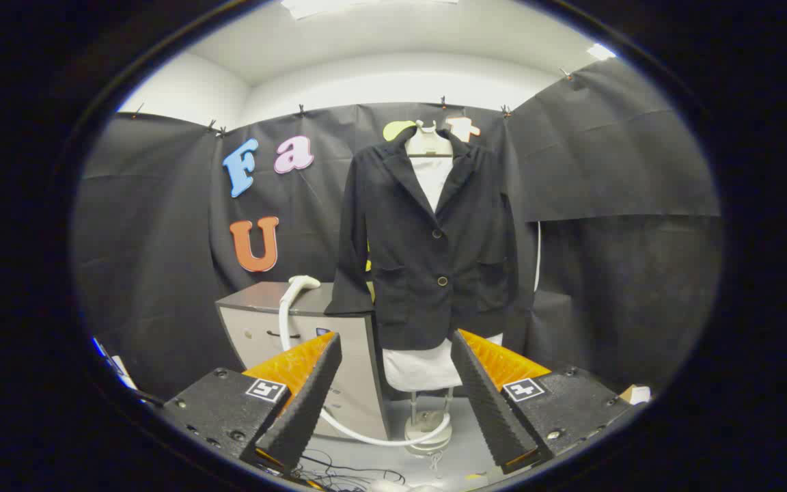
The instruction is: Iron the clothes twice with a garment steamer, once on the left side and once on the right side.
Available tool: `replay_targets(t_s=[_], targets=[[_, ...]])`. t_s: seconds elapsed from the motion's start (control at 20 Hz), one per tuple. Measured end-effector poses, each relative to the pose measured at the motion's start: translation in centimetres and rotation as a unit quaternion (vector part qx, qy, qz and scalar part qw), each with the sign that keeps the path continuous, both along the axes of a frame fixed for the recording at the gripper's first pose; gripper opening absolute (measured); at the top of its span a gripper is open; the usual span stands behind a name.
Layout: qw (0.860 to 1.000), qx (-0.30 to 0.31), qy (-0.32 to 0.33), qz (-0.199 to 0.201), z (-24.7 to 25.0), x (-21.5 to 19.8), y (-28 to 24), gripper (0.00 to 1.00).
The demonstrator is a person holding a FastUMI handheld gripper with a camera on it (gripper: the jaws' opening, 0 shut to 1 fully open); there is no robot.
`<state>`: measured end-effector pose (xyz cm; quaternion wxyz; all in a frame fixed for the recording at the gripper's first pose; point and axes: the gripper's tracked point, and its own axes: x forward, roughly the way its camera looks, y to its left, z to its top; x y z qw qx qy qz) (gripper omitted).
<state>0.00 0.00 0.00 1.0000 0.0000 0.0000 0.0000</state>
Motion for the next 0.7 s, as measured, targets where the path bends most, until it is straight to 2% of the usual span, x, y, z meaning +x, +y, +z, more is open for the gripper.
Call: replay_targets(t_s=[0.7], targets=[[1.0, -0.003, 0.02, 0.015, 0.1, 0.7, 4.0, 1.0]])
